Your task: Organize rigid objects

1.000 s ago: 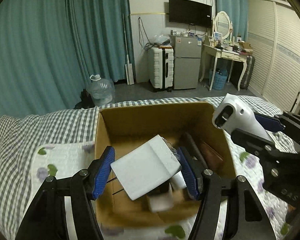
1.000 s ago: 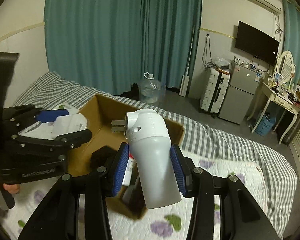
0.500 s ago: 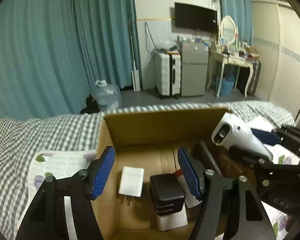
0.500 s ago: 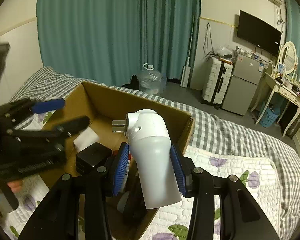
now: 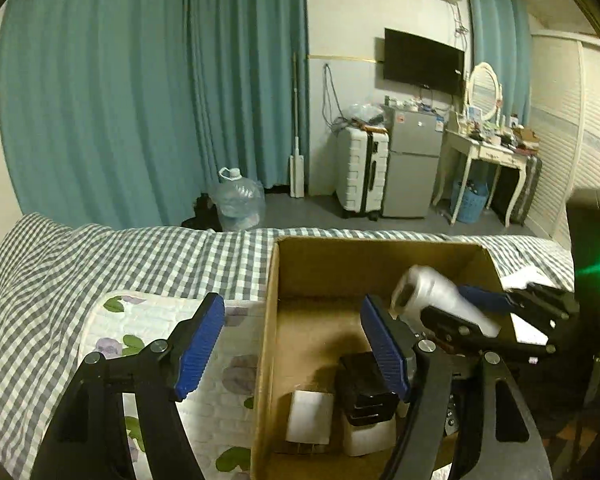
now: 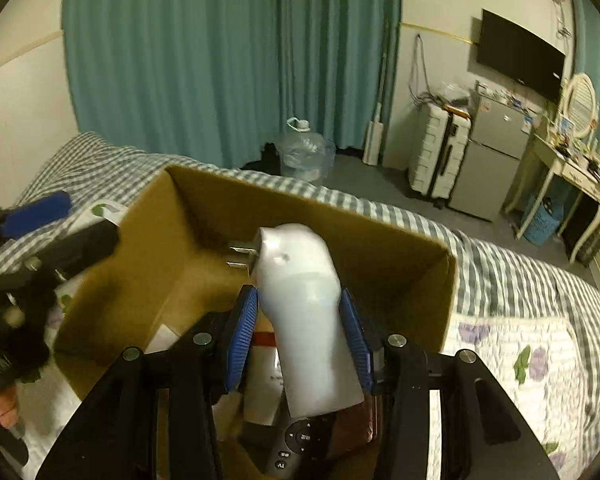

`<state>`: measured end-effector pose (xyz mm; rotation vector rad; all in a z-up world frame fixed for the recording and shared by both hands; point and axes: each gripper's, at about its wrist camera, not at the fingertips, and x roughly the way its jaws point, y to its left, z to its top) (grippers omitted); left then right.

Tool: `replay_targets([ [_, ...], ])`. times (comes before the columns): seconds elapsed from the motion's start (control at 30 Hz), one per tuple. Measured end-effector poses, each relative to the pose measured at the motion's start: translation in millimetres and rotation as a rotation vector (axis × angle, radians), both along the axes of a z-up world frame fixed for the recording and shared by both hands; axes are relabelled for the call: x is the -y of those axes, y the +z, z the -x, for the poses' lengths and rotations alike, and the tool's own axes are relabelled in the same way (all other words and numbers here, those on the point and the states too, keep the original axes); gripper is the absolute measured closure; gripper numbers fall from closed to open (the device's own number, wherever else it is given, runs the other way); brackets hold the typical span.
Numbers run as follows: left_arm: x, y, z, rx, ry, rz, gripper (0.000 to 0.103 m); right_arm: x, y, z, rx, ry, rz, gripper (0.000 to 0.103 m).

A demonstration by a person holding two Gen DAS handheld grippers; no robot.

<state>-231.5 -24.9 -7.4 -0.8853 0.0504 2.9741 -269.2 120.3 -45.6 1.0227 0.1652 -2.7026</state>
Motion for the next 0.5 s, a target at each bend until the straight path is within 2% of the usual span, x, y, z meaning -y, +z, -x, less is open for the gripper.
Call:
replay_targets([
  [0.03, 0, 2, -3, -0.014, 0.011, 0.004, 0.030, -4, 3, -4, -0.013, -0.015, 0.001, 0.036],
  [0.13, -5, 19, -26, -0.136, 0.049, 0.020, 0.030, -18, 22, -24, -0.057, -0.033, 0.018, 0.034],
  [0.27, -14, 54, -68, -0.277, 0.032, 0.024, 0.029, -36, 57, -69, -0.154, -0.066, 0.005, 0.014],
  [0.3, -16, 62, -77, -0.301, 0.027, 0.021, 0.029, -41, 68, -85, -0.183, -0.079, 0.003, 0.011],
  [0.4, -23, 83, -109, -0.351, 0.000, 0.019, 0.024, -52, 93, -117, -0.226, -0.102, 0.023, 0.007],
  [0.5, -24, 93, -129, -0.344, -0.037, 0.014, 0.023, -59, 114, -151, -0.263, -0.136, 0.041, 0.000],
])
